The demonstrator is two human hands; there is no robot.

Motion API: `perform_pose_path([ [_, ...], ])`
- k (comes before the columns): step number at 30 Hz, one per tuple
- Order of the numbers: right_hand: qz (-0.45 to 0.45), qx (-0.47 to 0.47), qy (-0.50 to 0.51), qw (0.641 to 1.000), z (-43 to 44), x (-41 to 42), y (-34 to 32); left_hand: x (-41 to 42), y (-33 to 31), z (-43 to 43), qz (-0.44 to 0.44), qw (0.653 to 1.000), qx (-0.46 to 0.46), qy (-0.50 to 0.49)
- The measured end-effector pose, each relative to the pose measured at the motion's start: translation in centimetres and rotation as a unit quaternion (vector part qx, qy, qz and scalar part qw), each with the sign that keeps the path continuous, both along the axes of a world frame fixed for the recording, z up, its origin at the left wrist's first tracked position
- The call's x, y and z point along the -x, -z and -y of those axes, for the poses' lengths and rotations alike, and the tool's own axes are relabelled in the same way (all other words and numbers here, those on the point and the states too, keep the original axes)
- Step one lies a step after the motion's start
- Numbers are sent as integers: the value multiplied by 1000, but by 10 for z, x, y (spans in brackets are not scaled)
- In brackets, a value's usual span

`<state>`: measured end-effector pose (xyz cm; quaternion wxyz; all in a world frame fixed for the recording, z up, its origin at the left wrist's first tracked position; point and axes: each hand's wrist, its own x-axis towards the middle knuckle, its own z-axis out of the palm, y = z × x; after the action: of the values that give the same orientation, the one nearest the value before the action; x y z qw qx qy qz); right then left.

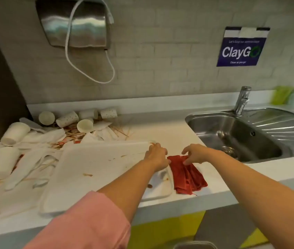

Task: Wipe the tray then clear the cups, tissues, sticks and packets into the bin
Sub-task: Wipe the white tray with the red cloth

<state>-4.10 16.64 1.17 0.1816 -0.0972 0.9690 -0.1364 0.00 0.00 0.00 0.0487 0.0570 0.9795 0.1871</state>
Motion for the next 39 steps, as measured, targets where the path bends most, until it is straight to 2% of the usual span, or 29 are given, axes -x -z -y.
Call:
perform_pose_path([
  [7, -2, -17, 20, 1000, -4, -7, 30, -1, 20, -26, 24, 995, 98, 4],
  [13, -30, 30, 60, 997, -2, -7, 44, -3, 32, -33, -15, 986, 167, 13],
  [22, -119, 168, 17, 978, 15, -14, 54, -7, 35, -35, -40, 992, 120, -11],
  [28, -131, 119, 28, 984, 22, -17, 60, -4, 41, -24, -36, 994, 103, -19],
  [33, -142, 174, 55, 973, 29, -14, 53, -4, 39, -8, -61, 995, 73, -29],
  [39, -236, 141, 78, 958, 41, -11, 25, -2, 28, 49, -95, 990, 2, -106],
])
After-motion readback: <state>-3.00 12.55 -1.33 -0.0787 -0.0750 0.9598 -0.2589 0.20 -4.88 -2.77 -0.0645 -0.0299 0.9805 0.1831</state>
